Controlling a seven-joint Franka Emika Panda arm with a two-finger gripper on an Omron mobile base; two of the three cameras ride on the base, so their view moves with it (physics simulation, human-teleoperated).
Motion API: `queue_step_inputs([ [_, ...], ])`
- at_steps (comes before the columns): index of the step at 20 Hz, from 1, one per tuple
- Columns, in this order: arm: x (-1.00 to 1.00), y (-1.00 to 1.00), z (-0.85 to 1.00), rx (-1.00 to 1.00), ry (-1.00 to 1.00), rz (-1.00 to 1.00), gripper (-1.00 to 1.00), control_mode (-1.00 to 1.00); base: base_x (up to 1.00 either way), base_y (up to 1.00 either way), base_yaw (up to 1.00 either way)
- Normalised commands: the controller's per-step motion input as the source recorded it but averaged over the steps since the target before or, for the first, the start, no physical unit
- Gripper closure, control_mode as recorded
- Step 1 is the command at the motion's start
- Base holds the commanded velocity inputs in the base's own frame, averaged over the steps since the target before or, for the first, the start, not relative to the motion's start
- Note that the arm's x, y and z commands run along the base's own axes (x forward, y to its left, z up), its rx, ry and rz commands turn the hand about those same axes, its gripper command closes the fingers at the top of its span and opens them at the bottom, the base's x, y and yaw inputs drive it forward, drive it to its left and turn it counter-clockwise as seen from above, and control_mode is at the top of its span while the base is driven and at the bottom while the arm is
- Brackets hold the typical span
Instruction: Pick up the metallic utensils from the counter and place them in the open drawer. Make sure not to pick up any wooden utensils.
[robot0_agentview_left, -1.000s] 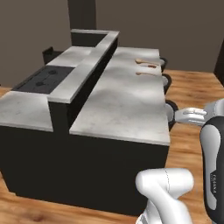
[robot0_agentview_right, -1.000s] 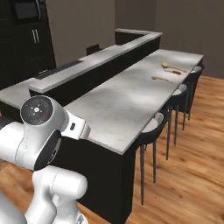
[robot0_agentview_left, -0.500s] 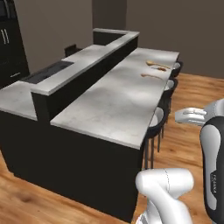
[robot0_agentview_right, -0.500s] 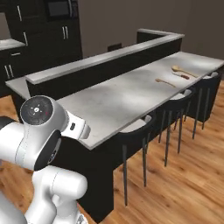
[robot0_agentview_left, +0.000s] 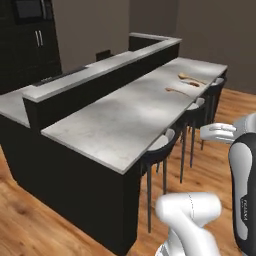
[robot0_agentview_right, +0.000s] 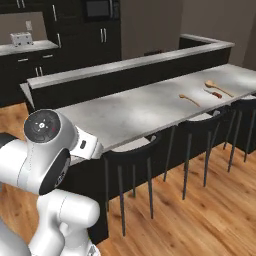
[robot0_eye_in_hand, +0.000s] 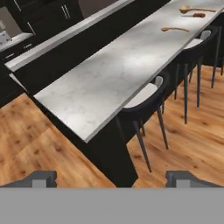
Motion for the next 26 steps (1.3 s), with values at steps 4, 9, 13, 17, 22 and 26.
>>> queue_step_inputs([
  [4,0.0,0.0,0.0,0.0,0.0,0.0,-1.0,1.0,0.14,-1.0,0.39],
  [9,0.0,0.0,0.0,0.0,0.0,0.0,-1.0,1.0,0.16,-1.0,0.36],
  [13,0.0,0.0,0.0,0.0,0.0,0.0,-1.0,1.0,0.35,-1.0,0.36],
  [17,0.0,0.0,0.0,0.0,0.0,0.0,-1.0,1.0,0.37,-1.0,0.37],
  [22,0.0,0.0,0.0,0.0,0.0,0.0,-1.0,1.0,0.24,-1.0,0.36],
  [26,0.0,0.0,0.0,0.0,0.0,0.0,-1.0,1.0,0.01,-1.0,0.33],
])
